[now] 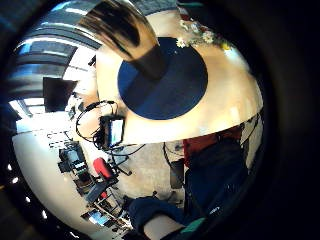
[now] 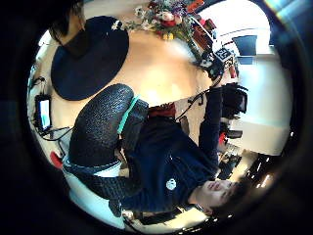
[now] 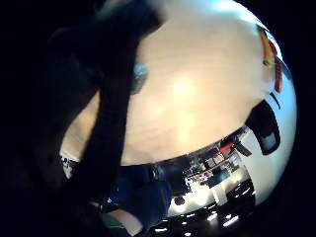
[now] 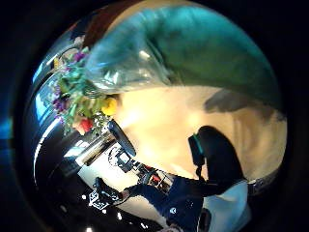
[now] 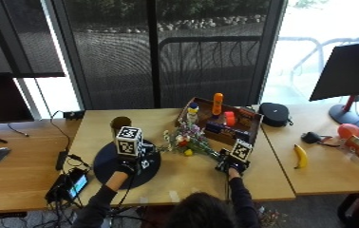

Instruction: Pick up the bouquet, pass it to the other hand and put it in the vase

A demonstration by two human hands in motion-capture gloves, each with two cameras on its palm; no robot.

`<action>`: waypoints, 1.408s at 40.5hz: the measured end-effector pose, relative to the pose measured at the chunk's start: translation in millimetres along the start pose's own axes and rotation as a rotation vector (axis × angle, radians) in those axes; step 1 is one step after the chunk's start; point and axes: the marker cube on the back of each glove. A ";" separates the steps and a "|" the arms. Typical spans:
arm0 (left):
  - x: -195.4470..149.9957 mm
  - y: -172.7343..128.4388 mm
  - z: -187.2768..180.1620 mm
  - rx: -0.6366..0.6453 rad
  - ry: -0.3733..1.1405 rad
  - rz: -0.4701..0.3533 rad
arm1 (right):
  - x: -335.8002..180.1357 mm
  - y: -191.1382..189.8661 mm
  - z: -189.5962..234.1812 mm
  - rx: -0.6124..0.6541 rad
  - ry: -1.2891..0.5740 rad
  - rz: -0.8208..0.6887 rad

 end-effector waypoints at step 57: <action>43.2 -19.2 -5.7 -0.252 0.737 0.255 | -81.0 48.7 -13.6 0.465 -0.889 -0.521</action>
